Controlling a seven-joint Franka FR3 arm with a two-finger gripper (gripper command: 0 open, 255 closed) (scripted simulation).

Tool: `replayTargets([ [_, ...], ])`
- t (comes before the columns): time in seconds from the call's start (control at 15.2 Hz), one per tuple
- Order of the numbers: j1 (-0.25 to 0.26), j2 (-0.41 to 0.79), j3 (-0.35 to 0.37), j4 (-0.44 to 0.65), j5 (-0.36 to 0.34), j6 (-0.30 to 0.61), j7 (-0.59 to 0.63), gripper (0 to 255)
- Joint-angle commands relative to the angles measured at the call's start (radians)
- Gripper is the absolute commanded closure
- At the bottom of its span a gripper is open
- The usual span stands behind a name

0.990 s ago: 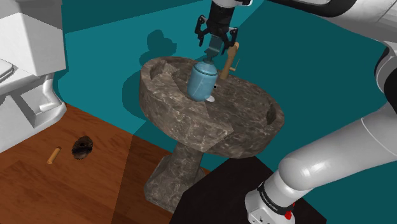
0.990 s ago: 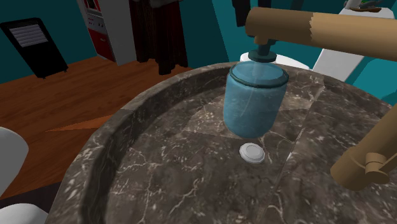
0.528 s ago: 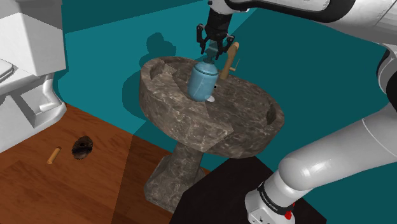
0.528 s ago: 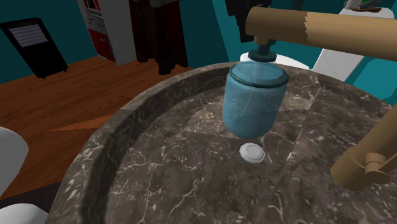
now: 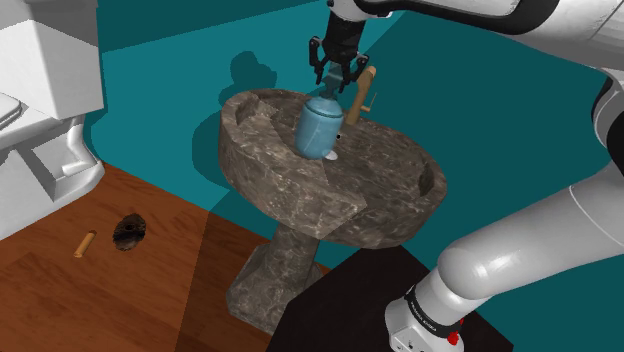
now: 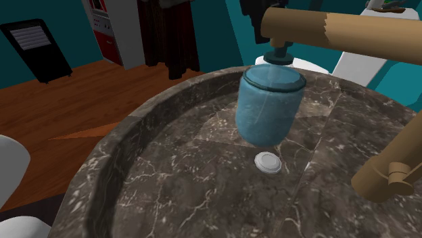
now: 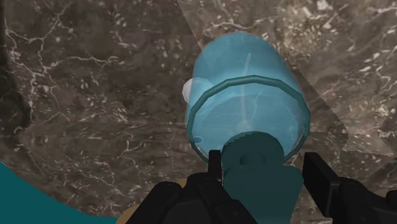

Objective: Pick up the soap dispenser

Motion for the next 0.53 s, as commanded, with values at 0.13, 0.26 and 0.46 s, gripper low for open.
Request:
replayTargets([
  [0.13,-0.002,0.015,0.003,0.062,-0.005,-0.048,-0.007,255],
  [0.26,-0.003,0.024,0.005,0.098,-0.008,-0.075,-0.01,255],
  [0.46,-0.004,0.041,0.009,0.155,-0.014,-0.118,-0.015,255],
])
